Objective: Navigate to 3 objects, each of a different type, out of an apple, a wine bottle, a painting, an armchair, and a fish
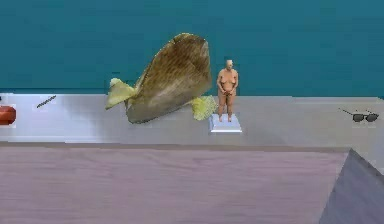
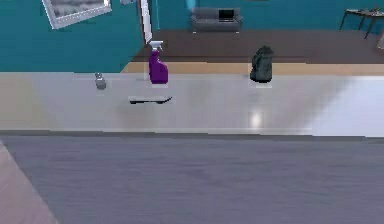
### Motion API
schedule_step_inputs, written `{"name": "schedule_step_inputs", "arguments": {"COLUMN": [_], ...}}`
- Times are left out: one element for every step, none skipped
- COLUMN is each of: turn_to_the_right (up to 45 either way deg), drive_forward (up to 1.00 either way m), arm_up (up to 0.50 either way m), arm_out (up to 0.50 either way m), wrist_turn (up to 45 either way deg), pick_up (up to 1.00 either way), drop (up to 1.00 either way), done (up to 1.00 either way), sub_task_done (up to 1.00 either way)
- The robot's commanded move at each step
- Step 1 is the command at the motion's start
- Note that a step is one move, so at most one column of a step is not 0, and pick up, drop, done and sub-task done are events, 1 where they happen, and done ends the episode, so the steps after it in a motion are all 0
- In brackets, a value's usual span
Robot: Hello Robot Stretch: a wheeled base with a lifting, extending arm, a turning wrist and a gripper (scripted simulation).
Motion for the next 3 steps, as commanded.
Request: {"name": "schedule_step_inputs", "arguments": {"turn_to_the_right": [-9.0, 0.0, -33.0], "drive_forward": [0.0, 0.0, 0.0], "arm_up": [0.0, 0.0, 0.0], "arm_out": [0.0, 0.0, 0.0], "wrist_turn": [0.0, 0.0, 0.0], "pick_up": [0.0, 0.0, 0.0], "drop": [0.0, 0.0, 0.0], "done": [0.0, 0.0, 0.0], "sub_task_done": [0.0, 1.0, 0.0]}}
